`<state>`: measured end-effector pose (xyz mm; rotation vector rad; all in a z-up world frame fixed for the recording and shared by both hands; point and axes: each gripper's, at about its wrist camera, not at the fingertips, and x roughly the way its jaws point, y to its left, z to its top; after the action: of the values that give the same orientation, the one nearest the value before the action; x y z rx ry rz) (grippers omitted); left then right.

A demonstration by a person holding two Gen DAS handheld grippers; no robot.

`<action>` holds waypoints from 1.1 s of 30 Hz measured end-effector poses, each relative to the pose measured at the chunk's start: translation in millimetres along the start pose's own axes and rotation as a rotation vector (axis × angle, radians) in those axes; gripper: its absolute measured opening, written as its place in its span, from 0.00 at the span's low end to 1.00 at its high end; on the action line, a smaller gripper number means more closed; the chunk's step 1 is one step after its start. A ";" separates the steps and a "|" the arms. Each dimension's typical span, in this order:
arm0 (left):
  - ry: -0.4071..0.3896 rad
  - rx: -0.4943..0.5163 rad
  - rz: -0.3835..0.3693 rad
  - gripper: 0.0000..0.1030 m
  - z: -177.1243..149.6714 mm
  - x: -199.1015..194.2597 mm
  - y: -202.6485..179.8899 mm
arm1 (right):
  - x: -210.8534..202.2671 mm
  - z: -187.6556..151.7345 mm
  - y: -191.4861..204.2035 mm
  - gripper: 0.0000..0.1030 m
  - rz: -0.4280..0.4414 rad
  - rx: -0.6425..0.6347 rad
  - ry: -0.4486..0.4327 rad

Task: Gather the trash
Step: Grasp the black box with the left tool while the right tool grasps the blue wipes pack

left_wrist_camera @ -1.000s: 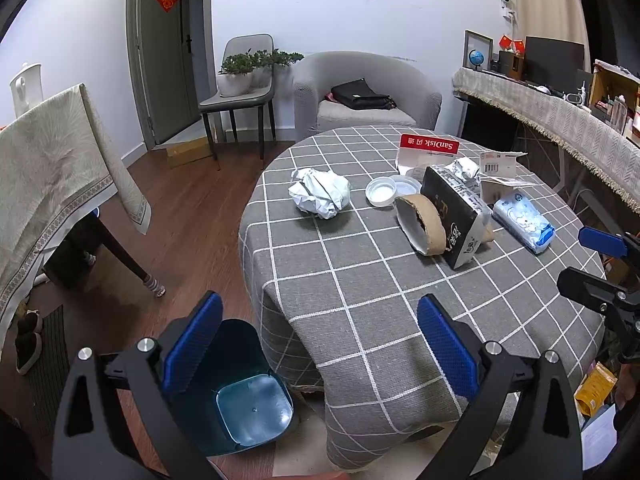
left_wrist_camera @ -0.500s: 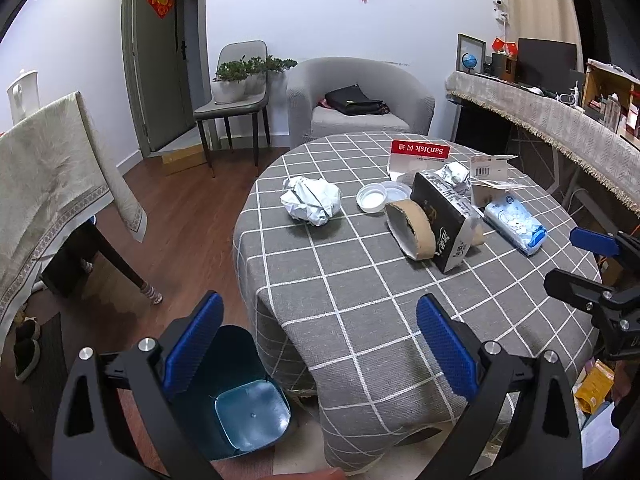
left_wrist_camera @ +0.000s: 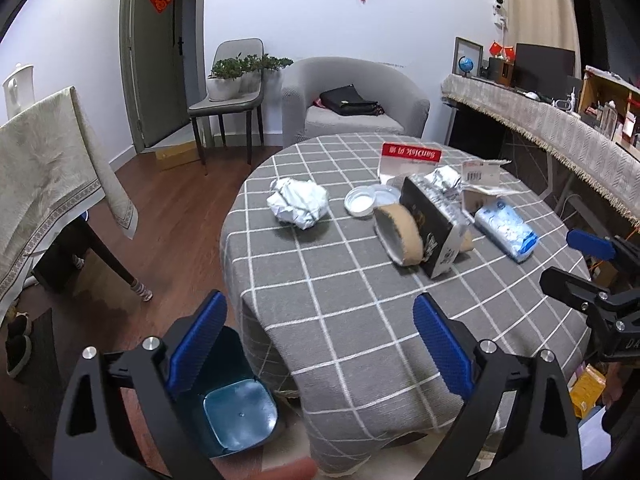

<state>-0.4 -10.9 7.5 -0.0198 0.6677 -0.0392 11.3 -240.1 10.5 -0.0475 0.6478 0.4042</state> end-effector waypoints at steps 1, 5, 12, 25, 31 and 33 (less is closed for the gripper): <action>-0.006 0.004 -0.004 0.90 0.6 -0.5 -1.9 | -0.3 0.3 -0.9 0.97 0.002 0.005 -0.001; -0.030 0.044 -0.044 0.84 2.6 -3.4 -15.3 | -0.4 0.4 -4.7 0.96 0.001 0.011 0.001; -0.043 0.079 -0.094 0.74 6.8 0.9 -37.1 | 3.0 4.1 -11.2 0.96 0.009 0.028 0.000; -0.020 0.020 -0.162 0.49 21.5 22.1 -57.2 | 4.5 4.1 -26.8 0.90 0.019 0.009 0.013; -0.013 0.006 -0.158 0.40 26.6 34.4 -69.6 | 1.0 -3.3 -38.4 0.84 0.027 0.012 0.026; -0.014 0.002 -0.152 0.39 28.6 37.2 -71.6 | 0.4 -5.3 -43.4 0.82 0.037 0.024 0.031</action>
<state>44.3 -83.8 9.2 -0.0691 0.6508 -0.1859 25.0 -280.9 2.5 -0.0186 0.6847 0.4319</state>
